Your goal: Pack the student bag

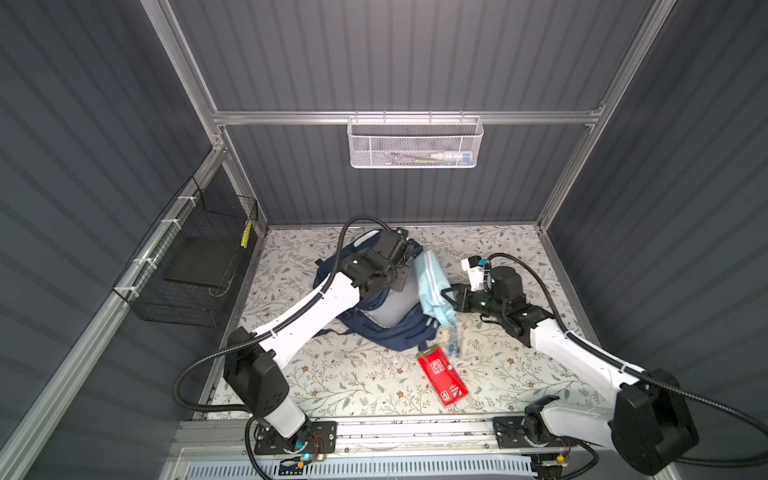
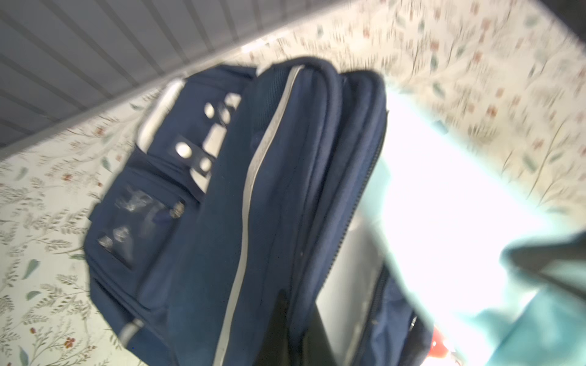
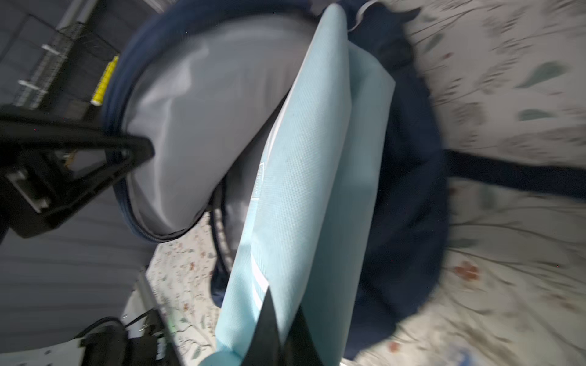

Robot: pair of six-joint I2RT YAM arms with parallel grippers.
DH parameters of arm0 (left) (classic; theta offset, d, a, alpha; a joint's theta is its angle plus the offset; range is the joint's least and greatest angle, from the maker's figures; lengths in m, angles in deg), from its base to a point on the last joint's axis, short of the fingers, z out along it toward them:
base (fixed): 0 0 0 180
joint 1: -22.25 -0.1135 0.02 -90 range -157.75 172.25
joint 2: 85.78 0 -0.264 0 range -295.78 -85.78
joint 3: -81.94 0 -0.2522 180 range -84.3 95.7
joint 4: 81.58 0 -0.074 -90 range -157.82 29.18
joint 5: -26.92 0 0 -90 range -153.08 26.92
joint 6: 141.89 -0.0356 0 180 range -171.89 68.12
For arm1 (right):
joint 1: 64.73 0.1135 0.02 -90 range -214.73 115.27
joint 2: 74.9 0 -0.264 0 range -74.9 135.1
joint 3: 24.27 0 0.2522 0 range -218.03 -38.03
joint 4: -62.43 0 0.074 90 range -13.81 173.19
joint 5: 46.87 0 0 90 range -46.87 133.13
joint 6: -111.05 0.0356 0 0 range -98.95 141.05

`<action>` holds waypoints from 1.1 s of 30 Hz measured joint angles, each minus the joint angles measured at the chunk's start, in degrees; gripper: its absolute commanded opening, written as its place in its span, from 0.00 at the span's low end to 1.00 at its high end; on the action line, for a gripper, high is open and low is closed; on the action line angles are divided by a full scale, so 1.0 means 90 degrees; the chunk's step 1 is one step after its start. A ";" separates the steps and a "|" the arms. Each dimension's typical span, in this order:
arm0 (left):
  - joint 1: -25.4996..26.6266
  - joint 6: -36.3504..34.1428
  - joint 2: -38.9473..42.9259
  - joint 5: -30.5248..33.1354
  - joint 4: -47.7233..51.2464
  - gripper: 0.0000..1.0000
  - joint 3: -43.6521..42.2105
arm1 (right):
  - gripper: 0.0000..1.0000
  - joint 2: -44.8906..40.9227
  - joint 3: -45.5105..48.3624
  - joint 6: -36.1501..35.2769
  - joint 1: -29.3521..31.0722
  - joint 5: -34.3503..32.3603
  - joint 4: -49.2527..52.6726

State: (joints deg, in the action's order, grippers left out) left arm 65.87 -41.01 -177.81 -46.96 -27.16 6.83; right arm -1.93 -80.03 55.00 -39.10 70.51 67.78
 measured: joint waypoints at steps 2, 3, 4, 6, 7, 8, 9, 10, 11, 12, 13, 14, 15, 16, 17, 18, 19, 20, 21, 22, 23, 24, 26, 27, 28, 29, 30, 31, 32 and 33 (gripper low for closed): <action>0.0010 0.0097 0.0017 0.0058 0.0138 0.00 0.0172 | 0.00 0.0726 -0.0192 0.0442 0.0299 0.0107 -0.0573; 0.0019 0.0124 0.0019 0.0066 0.0180 0.00 0.0197 | 0.00 0.1071 -0.0313 0.0583 0.0406 0.0124 -0.0770; 0.0029 0.0160 0.0024 0.0070 0.0209 0.00 0.0197 | 0.00 0.1501 -0.0505 0.0714 0.0520 0.0112 -0.0913; 0.0032 0.0187 0.0024 0.0070 0.0265 0.00 0.0197 | 0.00 0.2421 -0.1078 0.0918 0.0716 0.0090 -0.1105; 0.0032 0.0197 0.0027 0.0080 0.0289 0.00 0.0197 | 0.00 0.2912 -0.1452 0.1015 0.0816 0.0068 -0.1224; 0.0032 0.0206 0.0039 0.0097 0.0299 0.00 0.0197 | 0.00 0.3327 -0.1790 0.1093 0.0903 0.0022 -0.1358; 0.0032 0.0206 0.0053 0.0117 0.0301 0.00 0.0197 | 0.00 0.3689 -0.2103 0.1183 0.0984 -0.0039 -0.1479; 0.0032 0.0209 0.0085 0.0158 0.0313 0.00 0.0197 | 0.00 0.4107 -0.2492 0.1282 0.1088 -0.0119 -0.1605; 0.0032 0.0209 0.0126 0.0204 0.0340 0.00 0.0197 | 0.00 0.4454 -0.2832 0.1365 0.1180 -0.0199 -0.1715; 0.0029 0.0211 0.0175 0.0238 0.0362 0.00 0.0197 | 0.00 0.4782 -0.3162 0.1460 0.1282 -0.0311 -0.1800; 0.0029 0.0214 0.0233 0.0279 0.0374 0.00 0.0197 | 0.04 0.5054 -0.3444 0.1535 0.1382 -0.0471 -0.1877; 0.0019 0.0223 0.0291 0.0321 0.0379 0.00 0.0192 | 0.17 0.5294 -0.3704 0.1625 0.1494 -0.0675 -0.1926; 0.0007 0.0236 0.0345 0.0362 0.0389 0.00 0.0180 | 0.34 0.5433 -0.3886 0.1651 0.1576 -0.0828 -0.1926; -0.0012 0.0253 0.0406 0.0403 0.0391 0.00 0.0143 | 0.47 0.5574 -0.4082 0.1661 0.1673 -0.0984 -0.1897; -0.0027 0.0262 0.0457 0.0444 0.0403 0.00 0.0087 | 0.54 0.5632 -0.4201 0.1668 0.1746 -0.1061 -0.1865; -0.0039 0.0277 0.0493 0.0483 0.0403 0.00 0.0027 | 0.58 0.5639 -0.4233 0.1649 0.1797 -0.1122 -0.1887; -0.0049 0.0284 0.0532 0.0527 0.0381 0.00 -0.0068 | 0.63 0.5564 -0.4182 0.1605 0.1858 -0.1219 -0.1894; -0.0061 0.0306 0.0573 0.0571 0.0342 0.00 -0.0192 | 0.66 0.5416 -0.4024 0.1559 0.1897 -0.1287 -0.1885; -0.0066 0.0323 0.0600 0.0612 0.0313 0.00 -0.0299 | 0.68 0.5224 -0.3798 0.1496 0.1904 -0.1355 -0.1855; -0.0090 0.0342 0.0622 0.0651 0.0260 0.00 -0.0442 | 0.70 0.4947 -0.3495 0.1423 0.1882 -0.1404 -0.1770; -0.0104 0.0374 0.0631 0.0665 0.0185 0.00 -0.0595 | 0.71 0.4609 -0.3177 0.1307 0.1829 -0.1455 -0.1608; -0.0102 0.0384 0.0636 0.0663 0.0114 0.00 -0.0709 | 0.72 0.4330 -0.2934 0.1197 0.1768 -0.1498 -0.1460; -0.0107 0.0452 0.0646 0.0653 -0.0143 0.00 -0.0993 | 0.73 0.3553 -0.2358 0.0848 0.1627 -0.1654 -0.1054; -0.0107 0.0488 0.0658 0.0641 -0.0253 0.00 -0.1120 | 0.74 0.3172 -0.2093 0.0685 0.1566 -0.1741 -0.0906; -0.0107 0.0520 0.0668 0.0619 -0.0352 0.00 -0.1243 | 0.75 0.2725 -0.1804 0.0500 0.1518 -0.1863 -0.0707; -0.0107 0.0544 0.0673 0.0583 -0.0452 0.00 -0.1353 | 0.76 0.2319 -0.1562 0.0335 0.1496 -0.1996 -0.0508; -0.0107 0.0563 0.0682 0.0554 -0.0534 0.00 -0.1433 | 0.77 0.1921 -0.1331 0.0172 0.1496 -0.2127 -0.0306; -0.0107 0.0590 0.0726 0.0505 -0.0661 0.00 -0.1557 | 0.79 0.1496 -0.1086 -0.0002 0.1506 -0.2307 -0.0083; -0.0107 0.0610 0.0789 0.0457 -0.0765 0.00 -0.1681 | 0.82 0.1039 -0.0826 -0.0172 0.1525 -0.2531 0.0170; -0.0107 0.0614 0.0860 0.0406 -0.0862 0.00 -0.1797 | 0.90 0.0690 -0.0634 -0.0299 0.1540 -0.2739 0.0391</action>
State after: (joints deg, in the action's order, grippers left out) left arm 64.91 -35.48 -170.08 -43.31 -34.92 -9.35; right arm 4.28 -85.74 52.31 -25.24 45.85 71.30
